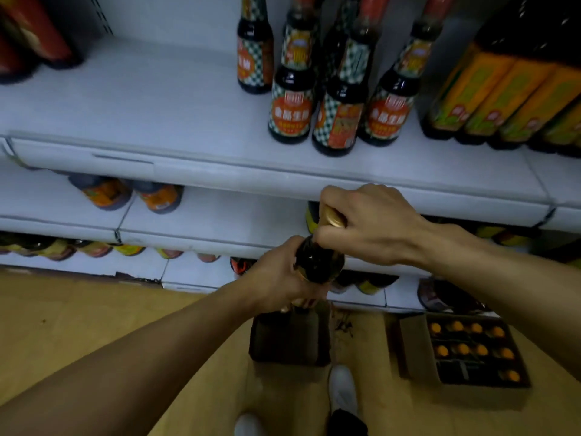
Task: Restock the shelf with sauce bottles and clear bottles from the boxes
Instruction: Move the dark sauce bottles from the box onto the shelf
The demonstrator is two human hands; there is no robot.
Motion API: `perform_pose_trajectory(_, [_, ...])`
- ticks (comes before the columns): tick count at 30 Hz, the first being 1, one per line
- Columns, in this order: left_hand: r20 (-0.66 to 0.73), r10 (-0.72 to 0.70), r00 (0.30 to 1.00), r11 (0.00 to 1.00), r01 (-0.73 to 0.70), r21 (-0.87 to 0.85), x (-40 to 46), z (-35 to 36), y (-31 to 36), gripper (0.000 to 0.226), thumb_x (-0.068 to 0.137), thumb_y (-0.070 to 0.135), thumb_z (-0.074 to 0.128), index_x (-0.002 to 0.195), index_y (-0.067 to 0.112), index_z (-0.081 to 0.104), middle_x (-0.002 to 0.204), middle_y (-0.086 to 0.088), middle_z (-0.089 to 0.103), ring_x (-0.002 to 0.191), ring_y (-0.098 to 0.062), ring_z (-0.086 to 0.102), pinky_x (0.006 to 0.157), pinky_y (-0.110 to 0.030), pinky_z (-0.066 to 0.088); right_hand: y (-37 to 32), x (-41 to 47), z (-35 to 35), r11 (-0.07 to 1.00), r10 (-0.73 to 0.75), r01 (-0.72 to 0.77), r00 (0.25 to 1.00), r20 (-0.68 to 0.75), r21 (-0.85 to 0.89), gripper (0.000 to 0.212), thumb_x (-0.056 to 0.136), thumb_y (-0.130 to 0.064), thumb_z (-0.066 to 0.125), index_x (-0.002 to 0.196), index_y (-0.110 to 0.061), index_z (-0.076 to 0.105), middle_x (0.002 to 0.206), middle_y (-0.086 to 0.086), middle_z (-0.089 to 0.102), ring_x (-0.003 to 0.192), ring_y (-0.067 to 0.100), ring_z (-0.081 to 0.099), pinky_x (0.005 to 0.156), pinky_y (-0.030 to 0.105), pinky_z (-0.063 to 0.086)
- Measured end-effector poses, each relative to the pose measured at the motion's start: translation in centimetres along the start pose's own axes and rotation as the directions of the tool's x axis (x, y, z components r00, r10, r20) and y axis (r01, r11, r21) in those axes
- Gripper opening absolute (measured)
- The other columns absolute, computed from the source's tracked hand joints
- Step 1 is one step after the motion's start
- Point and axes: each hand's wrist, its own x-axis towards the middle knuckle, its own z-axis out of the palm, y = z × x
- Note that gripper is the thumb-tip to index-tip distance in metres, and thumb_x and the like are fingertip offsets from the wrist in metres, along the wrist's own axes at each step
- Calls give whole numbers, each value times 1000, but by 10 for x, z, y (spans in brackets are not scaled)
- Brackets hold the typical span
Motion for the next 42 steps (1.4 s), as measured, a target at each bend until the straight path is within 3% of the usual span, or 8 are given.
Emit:
perform_pose_trajectory(3, [-16, 52, 999, 998, -52, 40, -13, -19, 36, 70, 70, 36, 84, 130, 32, 48, 119, 13, 62, 108, -6, 58, 91, -33, 53, -11, -5, -41, 1000, 1, -1, 998, -58, 1, 30, 70, -56, 43, 71, -27, 38, 58, -5, 46, 54, 13, 42, 49, 31, 22])
perform_pose_trajectory(7, [-24, 137, 990, 990, -136, 32, -30, -45, 88, 62, 70, 33, 84, 122, 34, 50, 105, 20, 64, 93, 8, 61, 65, -11, 51, -28, -14, -98, 999, 9, -4, 989, -145, 34, 35, 70, -59, 44, 85, -28, 47, 64, -4, 55, 59, 15, 52, 51, 37, 39])
perform_pose_trajectory(14, [-37, 250, 968, 967, -248, 55, -61, -83, 186, 61, 66, 37, 84, 119, 36, 53, 107, 17, 68, 99, 2, 64, 83, -24, 54, -57, -32, -202, 987, 16, 32, 956, -293, 159, 26, 79, -48, 60, 90, -29, 47, 74, -5, 58, 67, 16, 58, 60, 37, 46])
perform_pose_trajectory(18, [-64, 318, 946, 946, -312, 89, -72, -99, 232, 56, 67, 34, 84, 115, 29, 57, 102, 12, 69, 92, 2, 66, 79, -22, 56, -65, -41, -248, 983, 23, 47, 928, -373, 178, 24, 79, -46, 63, 89, -30, 48, 72, -7, 55, 61, 11, 53, 55, 30, 39])
perform_pose_trajectory(22, [-52, 346, 937, 937, -342, 70, -78, -110, 269, 55, 70, 35, 84, 117, 32, 56, 104, 14, 70, 95, 3, 65, 78, -18, 56, -66, -46, -285, 983, 2, 82, 890, -456, 164, 27, 77, -52, 59, 91, -32, 50, 77, -9, 59, 71, 12, 57, 62, 37, 47])
perform_pose_trajectory(28, [-61, 425, 903, 896, -411, 165, -66, -122, 330, 53, 65, 46, 79, 113, 36, 59, 107, 11, 70, 101, -7, 66, 90, -43, 55, -50, -46, -338, 968, -31, 160, 838, -545, 192, 25, 77, -50, 58, 93, -33, 51, 81, -11, 59, 71, 7, 57, 62, 29, 44])
perform_pose_trajectory(32, [-121, 466, 876, 875, -436, 211, -53, -129, 370, 60, 62, 52, 78, 116, 40, 56, 108, 14, 69, 100, -3, 66, 89, -39, 56, -33, -45, -375, 954, -52, 222, 788, -613, 204, 25, 79, -48, 60, 98, -32, 53, 77, -13, 59, 66, -1, 57, 52, 11, 40])
perform_pose_trajectory(42, [-128, 604, 787, 792, -573, 212, -6, -130, 472, 45, 69, 43, 80, 110, 41, 62, 106, 14, 72, 99, -4, 68, 86, -33, 55, 29, -38, -445, 869, 36, 367, 623, -782, 332, 49, 71, -72, 61, 102, -35, 56, 85, -16, 68, 73, 1, 65, 60, 20, 47])
